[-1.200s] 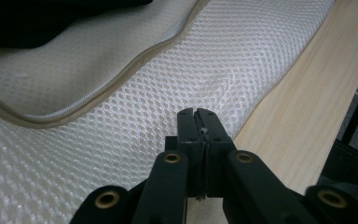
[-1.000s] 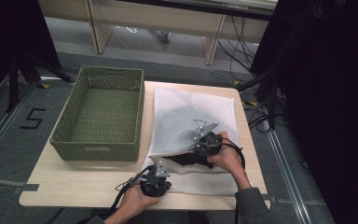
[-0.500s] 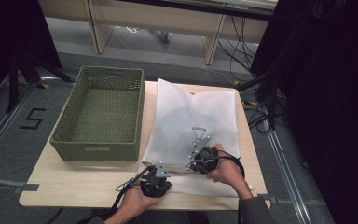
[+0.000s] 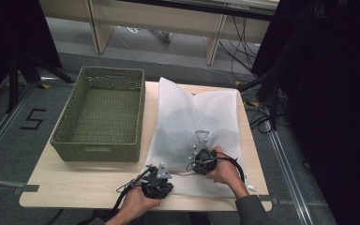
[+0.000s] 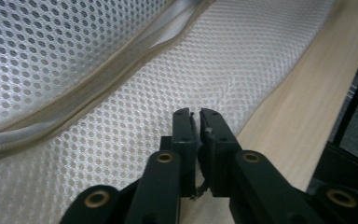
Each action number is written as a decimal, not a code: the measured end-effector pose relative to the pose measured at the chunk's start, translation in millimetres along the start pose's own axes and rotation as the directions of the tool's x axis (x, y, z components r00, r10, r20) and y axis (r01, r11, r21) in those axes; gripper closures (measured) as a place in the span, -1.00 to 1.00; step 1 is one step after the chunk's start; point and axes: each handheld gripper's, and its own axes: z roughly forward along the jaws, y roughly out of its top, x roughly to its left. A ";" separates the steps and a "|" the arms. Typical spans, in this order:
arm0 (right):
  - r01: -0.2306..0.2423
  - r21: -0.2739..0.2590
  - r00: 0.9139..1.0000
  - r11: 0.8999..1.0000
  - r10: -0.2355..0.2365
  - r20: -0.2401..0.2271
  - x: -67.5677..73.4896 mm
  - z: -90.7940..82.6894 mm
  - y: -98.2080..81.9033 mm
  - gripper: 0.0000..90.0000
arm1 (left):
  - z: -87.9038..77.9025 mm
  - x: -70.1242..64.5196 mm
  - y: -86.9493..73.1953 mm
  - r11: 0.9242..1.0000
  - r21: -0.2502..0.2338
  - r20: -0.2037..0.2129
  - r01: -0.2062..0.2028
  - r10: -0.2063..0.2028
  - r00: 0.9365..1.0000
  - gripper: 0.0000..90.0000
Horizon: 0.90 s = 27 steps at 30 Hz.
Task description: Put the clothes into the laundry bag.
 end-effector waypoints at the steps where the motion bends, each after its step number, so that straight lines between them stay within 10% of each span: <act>1: -0.009 0.003 1.000 1.000 0.009 0.003 -0.6 0.0 -0.3 0.99 | -0.4 -0.1 0.3 1.000 0.000 0.004 0.001 -0.001 1.000 0.82; 27: -0.037 -0.067 0.998 0.997 0.040 0.043 -1.4 -12.3 -11.1 0.70 | -75.4 13.5 -17.9 0.995 -0.095 -0.007 -0.001 0.000 1.000 0.14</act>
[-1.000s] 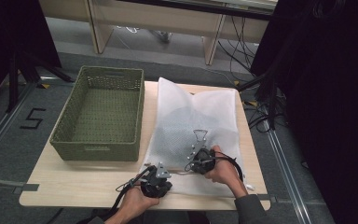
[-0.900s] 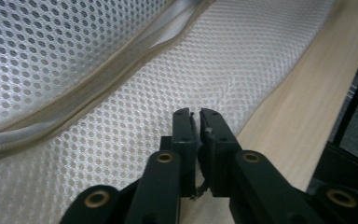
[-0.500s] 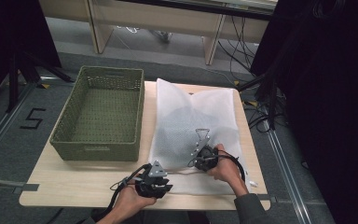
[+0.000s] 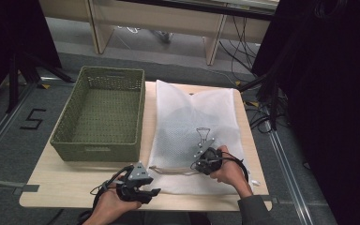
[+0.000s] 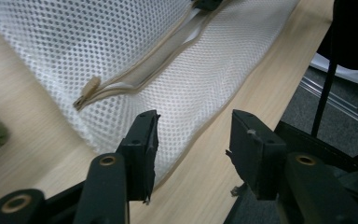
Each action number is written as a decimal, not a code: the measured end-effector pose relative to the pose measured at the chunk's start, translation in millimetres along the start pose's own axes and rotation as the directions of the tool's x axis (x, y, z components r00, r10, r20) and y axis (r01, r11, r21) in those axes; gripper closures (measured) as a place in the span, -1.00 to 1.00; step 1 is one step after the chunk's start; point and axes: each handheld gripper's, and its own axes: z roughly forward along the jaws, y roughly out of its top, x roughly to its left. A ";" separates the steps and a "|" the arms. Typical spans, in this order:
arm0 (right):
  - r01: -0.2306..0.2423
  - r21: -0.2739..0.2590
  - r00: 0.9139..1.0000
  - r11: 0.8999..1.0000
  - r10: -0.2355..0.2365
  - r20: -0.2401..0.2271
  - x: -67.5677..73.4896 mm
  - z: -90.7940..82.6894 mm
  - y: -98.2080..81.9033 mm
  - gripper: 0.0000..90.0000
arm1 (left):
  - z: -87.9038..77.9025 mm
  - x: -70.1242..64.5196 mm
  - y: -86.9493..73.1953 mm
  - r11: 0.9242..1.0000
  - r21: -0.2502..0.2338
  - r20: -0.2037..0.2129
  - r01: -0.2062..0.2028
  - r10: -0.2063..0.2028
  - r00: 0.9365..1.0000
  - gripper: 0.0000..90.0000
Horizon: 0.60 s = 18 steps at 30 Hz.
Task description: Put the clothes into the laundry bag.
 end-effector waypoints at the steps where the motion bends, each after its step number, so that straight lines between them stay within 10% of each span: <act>1: 0.001 -0.011 1.000 1.000 -0.001 0.000 0.0 -1.7 -0.3 0.67 | -1.7 1.4 -0.9 1.000 -0.001 -0.004 0.005 -0.005 1.000 0.12; 9: -0.038 -0.123 0.999 0.992 0.038 0.003 3.2 -20.0 -6.4 0.38 | -11.7 6.4 -5.0 1.000 -0.006 -0.021 0.014 -0.014 1.000 0.05; 18: -0.125 -0.312 0.985 0.942 0.156 0.074 -1.9 -52.7 -16.7 0.10 | -24.4 11.5 -8.0 0.999 -0.024 -0.047 0.025 -0.026 0.999 -0.01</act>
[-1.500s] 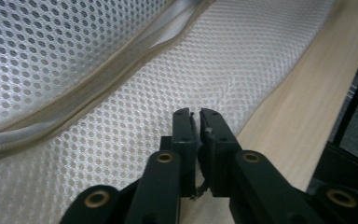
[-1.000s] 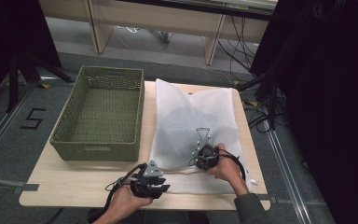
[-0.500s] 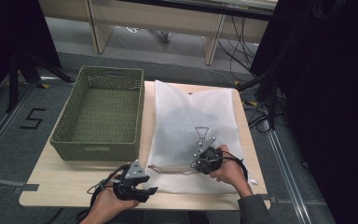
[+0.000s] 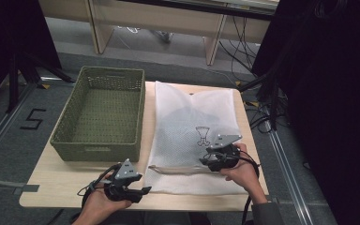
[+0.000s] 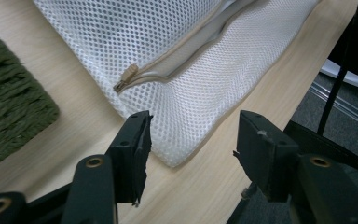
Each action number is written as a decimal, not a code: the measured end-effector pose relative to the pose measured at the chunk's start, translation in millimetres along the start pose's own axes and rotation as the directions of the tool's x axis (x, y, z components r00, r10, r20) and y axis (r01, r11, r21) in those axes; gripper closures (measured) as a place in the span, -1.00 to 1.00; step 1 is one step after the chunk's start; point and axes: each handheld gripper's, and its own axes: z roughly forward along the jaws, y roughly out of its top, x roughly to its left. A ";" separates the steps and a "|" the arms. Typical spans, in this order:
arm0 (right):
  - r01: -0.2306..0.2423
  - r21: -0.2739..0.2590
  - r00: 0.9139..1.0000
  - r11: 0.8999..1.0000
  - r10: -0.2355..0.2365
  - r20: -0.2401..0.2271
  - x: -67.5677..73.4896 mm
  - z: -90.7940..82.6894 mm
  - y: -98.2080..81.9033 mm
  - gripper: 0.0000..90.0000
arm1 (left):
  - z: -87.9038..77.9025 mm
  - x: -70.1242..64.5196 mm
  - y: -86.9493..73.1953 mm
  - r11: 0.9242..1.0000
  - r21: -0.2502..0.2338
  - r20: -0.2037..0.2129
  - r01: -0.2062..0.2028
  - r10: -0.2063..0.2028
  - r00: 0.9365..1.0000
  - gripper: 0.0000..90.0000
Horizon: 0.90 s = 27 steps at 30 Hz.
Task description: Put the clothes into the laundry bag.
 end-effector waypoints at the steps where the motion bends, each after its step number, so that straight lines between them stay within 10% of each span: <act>1: -0.002 -0.006 1.000 1.000 0.002 0.008 -0.6 -1.0 -0.4 0.09 | -1.5 0.8 -0.4 1.000 -0.003 -0.004 0.003 -0.003 1.000 -0.02; 27: -0.073 -0.097 0.997 0.993 0.076 0.027 22.9 -10.6 -14.5 -0.17 | -35.8 19.1 -16.9 0.995 -0.089 -0.056 0.035 -0.040 0.998 -0.32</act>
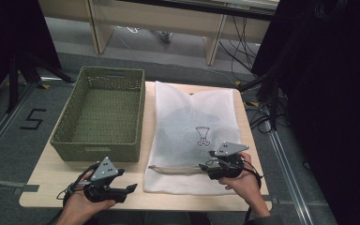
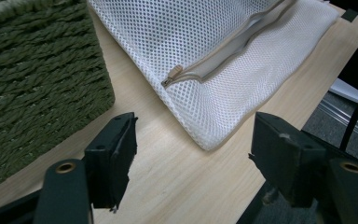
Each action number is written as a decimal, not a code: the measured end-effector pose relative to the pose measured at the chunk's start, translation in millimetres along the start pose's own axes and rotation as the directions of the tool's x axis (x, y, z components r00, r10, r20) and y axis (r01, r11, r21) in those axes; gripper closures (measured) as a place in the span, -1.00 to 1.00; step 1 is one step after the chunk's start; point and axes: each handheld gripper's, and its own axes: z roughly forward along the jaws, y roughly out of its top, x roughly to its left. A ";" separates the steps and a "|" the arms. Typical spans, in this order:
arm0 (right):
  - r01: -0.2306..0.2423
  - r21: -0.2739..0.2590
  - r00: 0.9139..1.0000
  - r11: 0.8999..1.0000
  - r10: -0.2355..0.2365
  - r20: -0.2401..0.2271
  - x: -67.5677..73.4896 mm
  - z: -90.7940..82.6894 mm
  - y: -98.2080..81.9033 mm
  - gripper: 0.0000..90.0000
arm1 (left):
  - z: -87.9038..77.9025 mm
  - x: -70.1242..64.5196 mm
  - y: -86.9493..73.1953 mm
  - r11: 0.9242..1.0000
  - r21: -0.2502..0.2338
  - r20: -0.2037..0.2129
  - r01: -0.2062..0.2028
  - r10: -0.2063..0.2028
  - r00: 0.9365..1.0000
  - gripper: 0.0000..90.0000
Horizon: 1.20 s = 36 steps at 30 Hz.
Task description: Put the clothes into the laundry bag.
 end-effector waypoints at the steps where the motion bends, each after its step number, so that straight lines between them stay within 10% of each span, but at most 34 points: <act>1: -0.005 -0.004 1.000 1.000 0.005 0.000 2.3 -0.1 -0.1 -0.17 | -0.9 0.3 -0.6 1.000 -0.009 0.000 0.001 -0.001 1.000 -0.33; 36: 0.017 0.052 0.998 0.998 -0.014 -0.057 43.7 -6.9 -31.6 -0.26 | -13.1 -23.6 -16.9 0.996 0.016 0.003 -0.084 0.084 0.996 -0.63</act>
